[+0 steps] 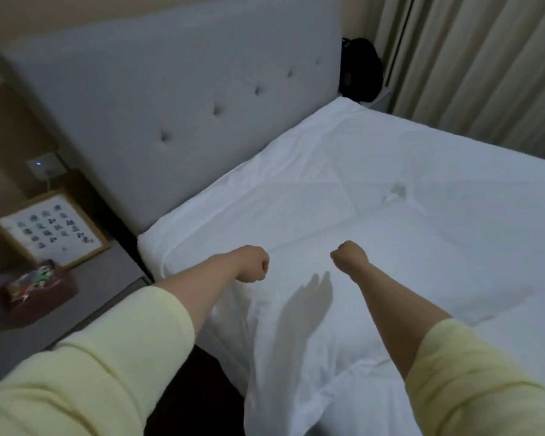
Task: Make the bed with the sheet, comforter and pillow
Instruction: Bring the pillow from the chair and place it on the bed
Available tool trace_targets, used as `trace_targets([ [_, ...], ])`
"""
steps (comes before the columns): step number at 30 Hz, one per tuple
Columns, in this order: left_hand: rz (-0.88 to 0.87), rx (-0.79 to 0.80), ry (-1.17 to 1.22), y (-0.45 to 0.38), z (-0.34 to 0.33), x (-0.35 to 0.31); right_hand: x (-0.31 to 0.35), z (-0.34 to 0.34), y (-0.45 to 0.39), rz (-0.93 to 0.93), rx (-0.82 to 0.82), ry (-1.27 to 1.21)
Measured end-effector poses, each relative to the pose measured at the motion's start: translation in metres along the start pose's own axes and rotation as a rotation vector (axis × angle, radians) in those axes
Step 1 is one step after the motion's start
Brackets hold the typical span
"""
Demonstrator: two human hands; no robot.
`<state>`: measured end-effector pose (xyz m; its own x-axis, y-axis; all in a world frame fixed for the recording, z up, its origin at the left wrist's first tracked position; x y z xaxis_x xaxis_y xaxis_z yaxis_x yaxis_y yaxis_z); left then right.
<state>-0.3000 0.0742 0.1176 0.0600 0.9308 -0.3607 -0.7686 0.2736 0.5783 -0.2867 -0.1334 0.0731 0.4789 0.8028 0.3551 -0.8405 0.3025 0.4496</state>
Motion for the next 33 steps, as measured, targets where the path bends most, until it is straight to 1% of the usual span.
trace_targets([
  [1, -0.004, 0.001, -0.012, -0.016, 0.016, 0.012, 0.011, -0.012, -0.009, -0.034, 0.032, -0.048],
  [2, -0.007, -0.029, -0.003, -0.029, 0.028, 0.019, 0.018, -0.021, -0.012, -0.028, 0.058, -0.069],
  [5, 0.000, -0.106, 0.079, -0.069, 0.051, 0.025, 0.021, -0.028, -0.027, -0.089, 0.096, -0.109],
  [8, -0.038, -0.109, 0.153, -0.117, 0.050, 0.007, -0.002, -0.015, -0.056, -0.177, 0.044, -0.159],
  [12, -0.072, -0.018, 0.257, -0.187, 0.025, -0.037, -0.049, -0.009, -0.101, -0.411, -0.010, -0.224],
  [16, 0.007, 0.021, 0.343, -0.240, -0.011, -0.053, -0.091, -0.033, -0.118, -0.688, -0.050, -0.217],
  [18, 0.074, 0.052, 0.364, -0.264, -0.031, -0.052, -0.116, -0.047, -0.117, -0.878, -0.054, -0.352],
  [20, 0.127, 0.082, 0.389, -0.283, -0.043, -0.047, -0.134, -0.060, -0.114, -0.988, -0.022, -0.563],
  [21, 0.146, 0.101, 0.402, -0.297, -0.050, -0.047, -0.145, -0.067, -0.115, -1.004, -0.018, -0.631],
  [22, 0.161, 0.109, 0.403, -0.306, -0.053, -0.047, -0.151, -0.070, -0.116, -0.985, -0.011, -0.639],
  [25, 0.136, 0.177, 0.407, -0.321, -0.065, -0.054, -0.163, -0.080, -0.116, -0.947, -0.049, -0.477],
  [27, 0.015, 0.196, 0.427, -0.316, -0.072, -0.057, -0.161, -0.079, -0.115, -0.918, -0.059, -0.347],
  [29, -0.061, 0.134, 0.427, -0.312, -0.066, -0.057, -0.152, -0.072, -0.111, -0.897, -0.062, -0.284],
  [31, -0.086, 0.087, 0.459, -0.306, -0.054, -0.057, -0.146, -0.062, -0.103, -0.904, -0.084, -0.274],
  [32, -0.104, 0.045, 0.483, -0.301, -0.033, -0.053, -0.133, -0.049, -0.104, -0.882, -0.110, -0.268],
  [33, -0.112, 0.046, 0.489, -0.294, -0.024, -0.057, -0.131, -0.043, -0.102, -0.890, -0.126, -0.270],
])
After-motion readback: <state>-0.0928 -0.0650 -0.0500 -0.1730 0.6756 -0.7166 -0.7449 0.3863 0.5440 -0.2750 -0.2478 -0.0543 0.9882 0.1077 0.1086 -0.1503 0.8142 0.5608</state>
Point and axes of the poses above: each hand's wrist, its own y-axis away from the middle knuckle, its own z-axis out of the back of the hand, x = y × z, the point moved 1 cm from there along -y, towards the middle knuckle, and after that the axes turned 13 degrees about y, right-handed, at the moved point
